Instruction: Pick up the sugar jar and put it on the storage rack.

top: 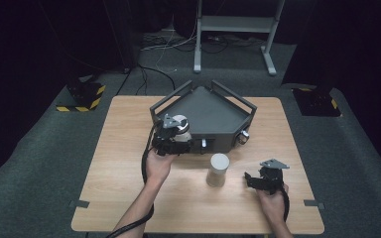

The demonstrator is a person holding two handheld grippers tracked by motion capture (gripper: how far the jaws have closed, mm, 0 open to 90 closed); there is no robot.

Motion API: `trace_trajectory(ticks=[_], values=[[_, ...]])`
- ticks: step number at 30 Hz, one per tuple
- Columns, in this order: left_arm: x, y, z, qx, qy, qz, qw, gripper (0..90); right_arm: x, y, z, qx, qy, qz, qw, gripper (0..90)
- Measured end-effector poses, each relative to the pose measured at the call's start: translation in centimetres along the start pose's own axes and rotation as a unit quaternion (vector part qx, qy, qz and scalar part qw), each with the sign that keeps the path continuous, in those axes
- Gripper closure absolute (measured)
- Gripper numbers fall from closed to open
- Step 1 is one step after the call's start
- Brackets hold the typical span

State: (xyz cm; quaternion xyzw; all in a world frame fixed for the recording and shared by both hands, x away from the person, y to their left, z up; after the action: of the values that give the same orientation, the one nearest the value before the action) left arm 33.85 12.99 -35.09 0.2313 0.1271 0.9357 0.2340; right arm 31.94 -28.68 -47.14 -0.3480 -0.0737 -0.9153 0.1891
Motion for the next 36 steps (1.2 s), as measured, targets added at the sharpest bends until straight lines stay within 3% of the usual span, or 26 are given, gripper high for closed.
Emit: trace_trajectory(ticks=[15,26,36], values=[[-1.9,0.3,1.5,0.021,0.013,0.012,0.9996,31.1,0.0,0.0,0.0,0.000,0.000,0.000,1.0000,13.9],[-4.2,0.6,3.0,0.008,0.017,0.034,0.9992,31.1,0.0,0.0,0.0,0.000,0.001,0.000,1.0000,14.0],[-6.2,0.7,3.1,-0.012,0.017,0.048,0.9986,31.1,0.0,0.0,0.0,0.000,0.000,0.000,1.0000,14.0]])
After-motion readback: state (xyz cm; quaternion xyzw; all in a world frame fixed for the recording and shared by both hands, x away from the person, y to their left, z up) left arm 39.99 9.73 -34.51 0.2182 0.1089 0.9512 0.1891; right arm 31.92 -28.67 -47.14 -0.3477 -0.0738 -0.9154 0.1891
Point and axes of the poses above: each handheld gripper's, and its own axes: x roughly backward along the jaws, z roughly out of its top, y roughly to its right, the point moved 3 cm from there along -x, roughly forward along the jaws, and after that the axes turned 1 degree about z, right-handed, at the moved point
